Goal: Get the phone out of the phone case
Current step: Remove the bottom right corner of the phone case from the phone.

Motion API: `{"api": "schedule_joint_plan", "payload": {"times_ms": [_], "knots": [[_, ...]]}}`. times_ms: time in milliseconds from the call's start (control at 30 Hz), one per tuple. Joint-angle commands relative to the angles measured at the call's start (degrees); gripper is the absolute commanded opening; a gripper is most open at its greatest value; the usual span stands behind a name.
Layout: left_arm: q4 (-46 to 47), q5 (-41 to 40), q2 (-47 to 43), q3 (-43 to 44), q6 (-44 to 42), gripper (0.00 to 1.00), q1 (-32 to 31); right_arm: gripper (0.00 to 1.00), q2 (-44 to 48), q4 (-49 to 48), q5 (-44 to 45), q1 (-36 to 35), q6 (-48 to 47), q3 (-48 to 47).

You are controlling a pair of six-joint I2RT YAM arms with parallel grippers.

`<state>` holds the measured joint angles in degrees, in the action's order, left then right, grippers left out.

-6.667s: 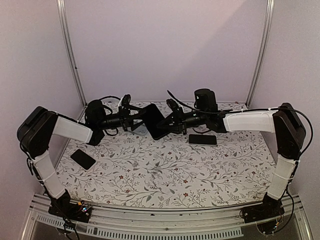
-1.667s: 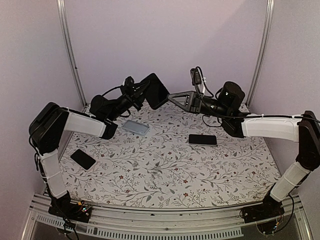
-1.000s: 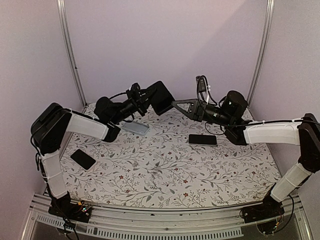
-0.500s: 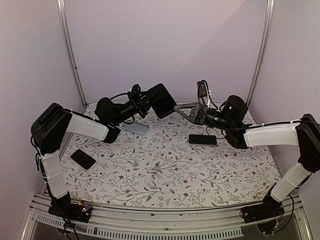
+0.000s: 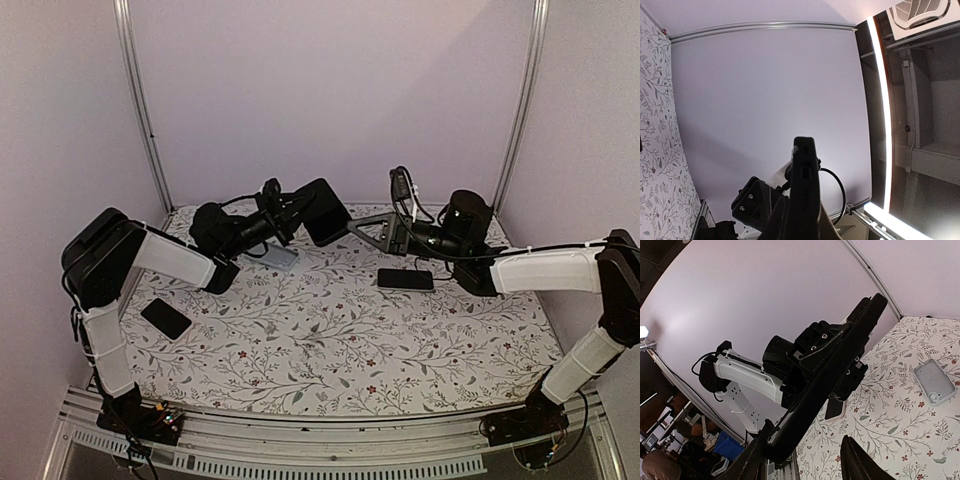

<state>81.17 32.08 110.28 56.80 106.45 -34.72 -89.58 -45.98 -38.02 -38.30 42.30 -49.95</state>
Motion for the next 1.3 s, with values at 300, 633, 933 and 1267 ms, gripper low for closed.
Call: {"api": "schedule_joint_plan", "payload": {"times_ms": [300,633,933,1267], "knots": [[22.61,0.86,-5.59,0.27,4.64,0.0,-1.85,0.52,4.07,25.43,11.3,1.7,-10.31,-2.07],[21.47,1.66,-6.79,-2.37,1.85,0.0,-1.34,0.54,5.81,26.98,8.9,1.61,-7.69,-3.19],[20.35,2.02,-7.32,-5.45,-1.03,0.0,-0.9,0.59,7.53,26.51,7.91,-0.33,-4.75,-4.9],[18.15,2.77,-8.23,-6.38,-3.97,0.0,-0.53,0.59,7.51,25.73,7.54,-1.01,-0.73,-5.56]]}}
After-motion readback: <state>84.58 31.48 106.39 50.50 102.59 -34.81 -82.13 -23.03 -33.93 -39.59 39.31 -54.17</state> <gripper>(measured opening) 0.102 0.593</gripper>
